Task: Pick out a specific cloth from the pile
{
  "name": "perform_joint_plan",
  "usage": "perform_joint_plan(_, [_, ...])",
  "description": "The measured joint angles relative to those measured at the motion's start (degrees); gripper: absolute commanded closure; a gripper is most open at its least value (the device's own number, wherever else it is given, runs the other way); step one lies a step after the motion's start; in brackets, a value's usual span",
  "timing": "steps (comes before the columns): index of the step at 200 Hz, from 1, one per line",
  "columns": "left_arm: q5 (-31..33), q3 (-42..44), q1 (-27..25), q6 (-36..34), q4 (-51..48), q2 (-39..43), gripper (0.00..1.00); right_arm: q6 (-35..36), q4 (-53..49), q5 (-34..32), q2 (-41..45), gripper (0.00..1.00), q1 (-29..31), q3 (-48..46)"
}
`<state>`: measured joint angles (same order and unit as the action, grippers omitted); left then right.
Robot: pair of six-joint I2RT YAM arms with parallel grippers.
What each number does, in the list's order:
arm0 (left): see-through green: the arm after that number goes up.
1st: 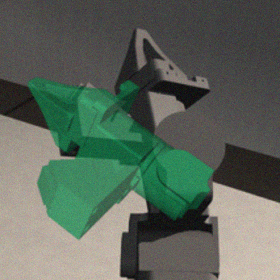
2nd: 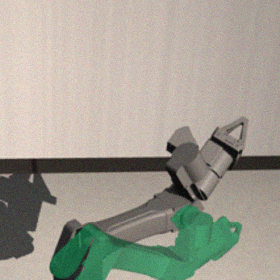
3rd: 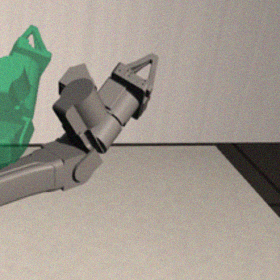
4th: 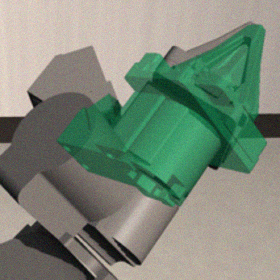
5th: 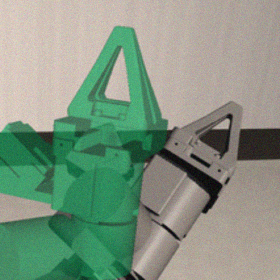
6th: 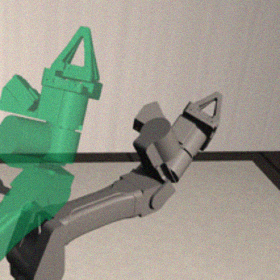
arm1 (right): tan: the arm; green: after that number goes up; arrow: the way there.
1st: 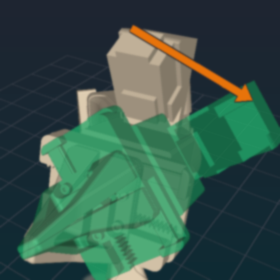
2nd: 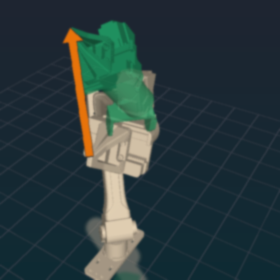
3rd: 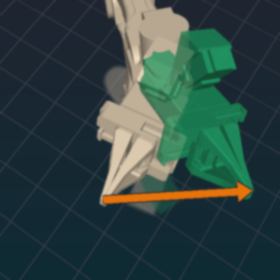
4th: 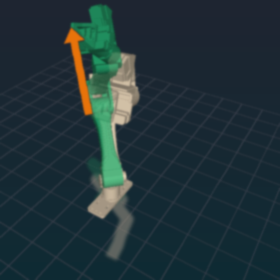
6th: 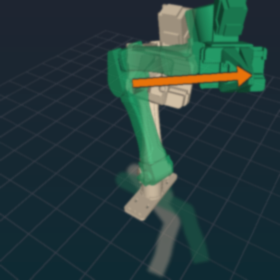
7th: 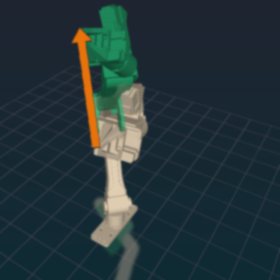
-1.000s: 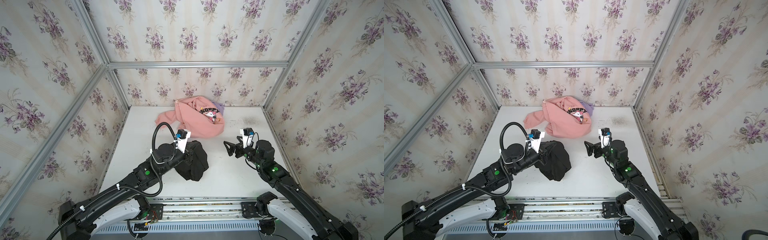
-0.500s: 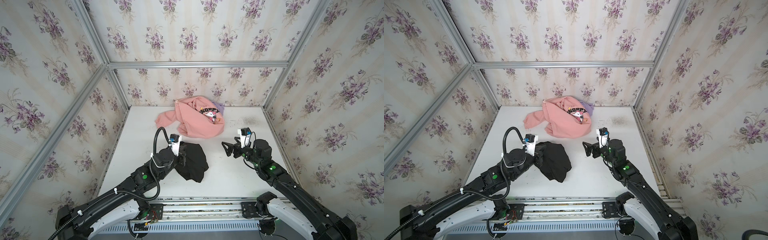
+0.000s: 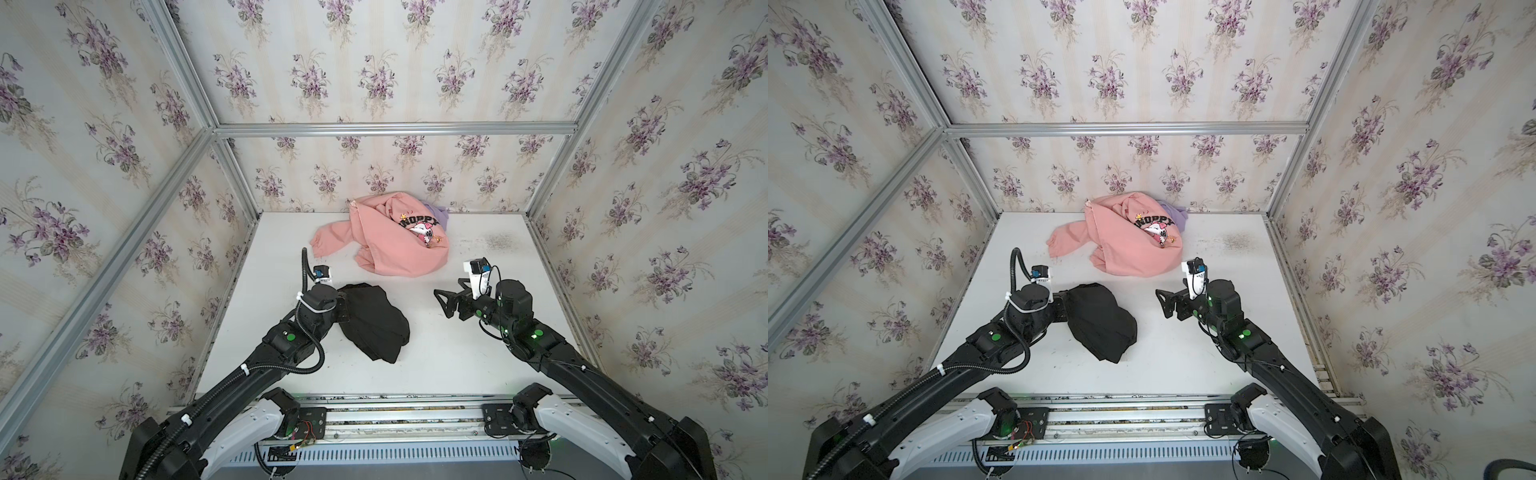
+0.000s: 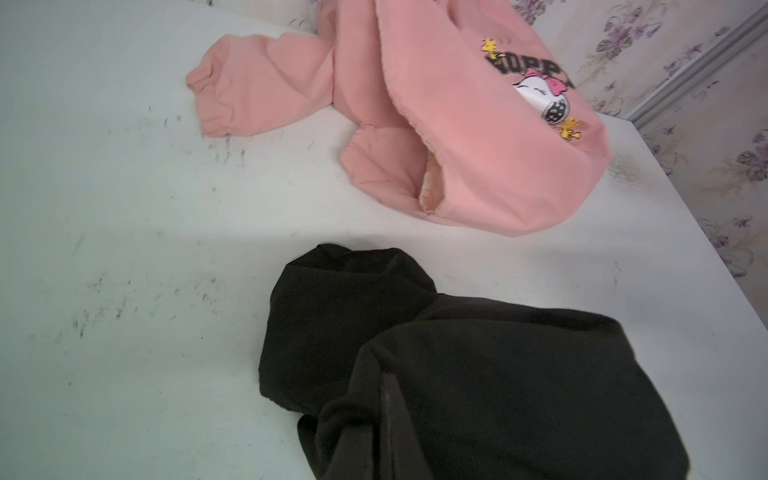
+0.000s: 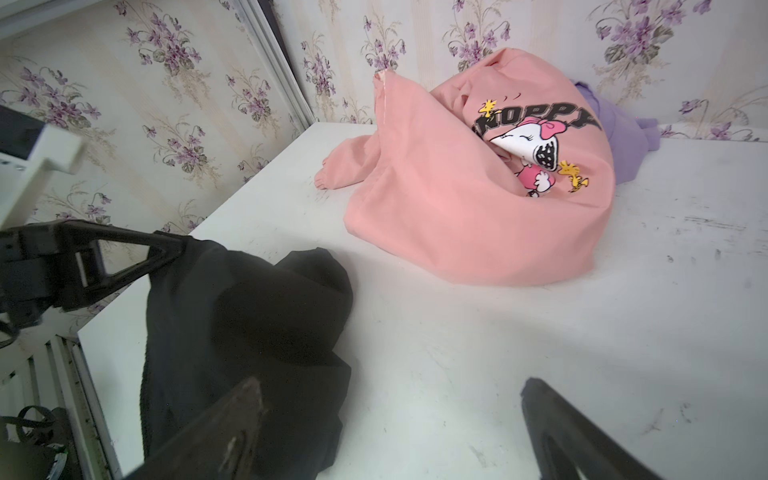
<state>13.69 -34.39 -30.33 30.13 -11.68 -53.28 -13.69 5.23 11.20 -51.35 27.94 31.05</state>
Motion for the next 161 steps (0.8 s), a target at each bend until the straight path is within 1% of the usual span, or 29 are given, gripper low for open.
perform_joint_plan(15, [-3.87, 1.38, 2.99, 1.44, -0.07, -1.01, 0.97, 0.02, 0.7, -0.76, -1.18, 0.0, 1.62, 0.0])
perform_joint_plan(65, [-12.79, 8.41, 11.37, 6.93, 2.62, -3.34, 0.96, 0.02, 4.31, -3.21, -7.37, 0.0, 10.1, 0.0])
perform_joint_plan(87, [-15.76, 10.49, 13.16, 8.81, 3.67, -4.61, 0.95, 0.26, 6.03, -4.26, -11.21, 0.0, 13.66, 0.72])
perform_joint_plan(115, [-17.0, 11.54, 14.34, 10.27, 5.44, -5.77, 0.92, 0.68, 9.57, -5.29, -17.64, 0.0, 17.22, 3.52])
perform_joint_plan(126, [-17.75, 12.2, 15.13, 11.13, 5.95, -5.79, 0.86, 0.7, 10.62, -5.62, -20.35, 0.0, 18.34, 5.07])
perform_joint_plan(138, [-18.05, 13.07, 15.98, 12.04, 6.25, -5.29, 0.75, 0.79, 12.04, -5.81, -23.06, 0.0, 19.37, 6.54])
perform_joint_plan(161, [-18.23, 13.77, 16.9, 13.0, 6.27, -3.08, 0.6, 1.27, 13.97, -5.4, -27.65, 0.0, 20.85, 9.05])
